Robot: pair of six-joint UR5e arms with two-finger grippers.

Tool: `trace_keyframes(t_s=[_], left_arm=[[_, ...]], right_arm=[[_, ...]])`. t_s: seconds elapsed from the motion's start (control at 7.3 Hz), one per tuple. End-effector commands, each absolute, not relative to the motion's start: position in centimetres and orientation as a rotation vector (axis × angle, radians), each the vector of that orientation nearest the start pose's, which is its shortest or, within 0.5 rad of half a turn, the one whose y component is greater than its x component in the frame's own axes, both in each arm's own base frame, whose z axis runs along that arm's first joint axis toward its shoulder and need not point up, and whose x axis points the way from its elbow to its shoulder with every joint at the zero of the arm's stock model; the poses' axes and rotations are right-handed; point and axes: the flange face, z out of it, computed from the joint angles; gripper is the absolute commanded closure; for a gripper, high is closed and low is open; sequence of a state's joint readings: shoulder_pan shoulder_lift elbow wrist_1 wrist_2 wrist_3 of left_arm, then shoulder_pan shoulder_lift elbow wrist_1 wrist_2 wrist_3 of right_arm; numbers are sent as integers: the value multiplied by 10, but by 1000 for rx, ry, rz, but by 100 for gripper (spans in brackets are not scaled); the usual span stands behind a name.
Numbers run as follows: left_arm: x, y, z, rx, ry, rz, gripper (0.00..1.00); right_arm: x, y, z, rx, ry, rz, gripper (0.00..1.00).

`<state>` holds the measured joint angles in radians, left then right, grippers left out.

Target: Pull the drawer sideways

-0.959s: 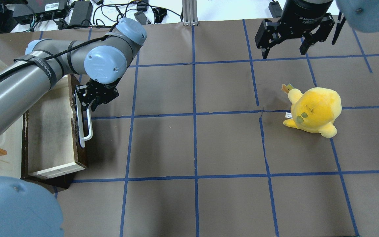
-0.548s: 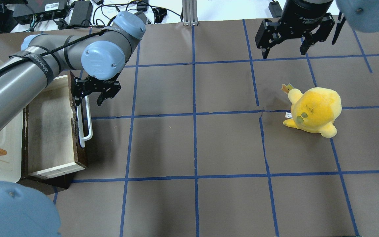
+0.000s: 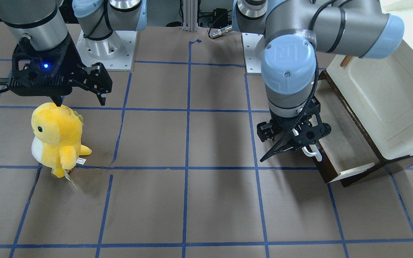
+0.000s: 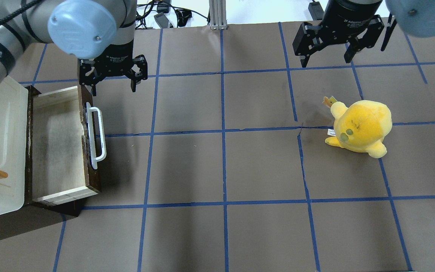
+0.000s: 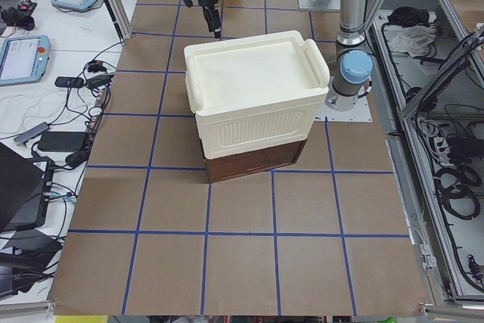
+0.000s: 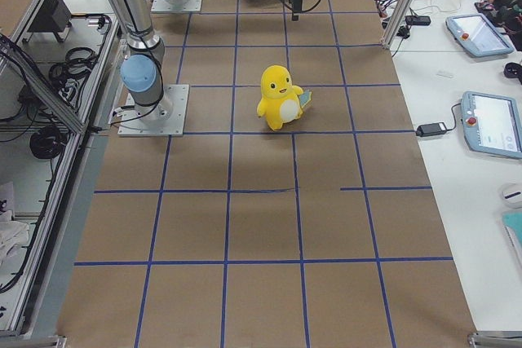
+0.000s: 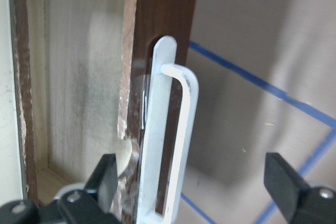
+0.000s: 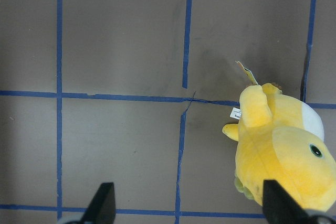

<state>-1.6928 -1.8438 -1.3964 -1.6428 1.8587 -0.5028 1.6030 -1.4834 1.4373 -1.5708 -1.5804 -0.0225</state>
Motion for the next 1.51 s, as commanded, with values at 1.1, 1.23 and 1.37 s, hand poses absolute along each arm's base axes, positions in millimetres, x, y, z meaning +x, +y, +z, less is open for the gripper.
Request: trace_keyframes(t_s=[1.1, 1.23, 1.37], left_arm=[[-107, -516, 501, 33, 3117, -67, 0], [-110, -513, 499, -28, 3150, -66, 0], [-110, -510, 501, -26, 3144, -70, 0]], right_arm=[[149, -529, 509, -84, 3149, -73, 0], [149, -529, 509, -84, 3149, -73, 0], [149, -529, 509, -87, 3149, -73, 0]])
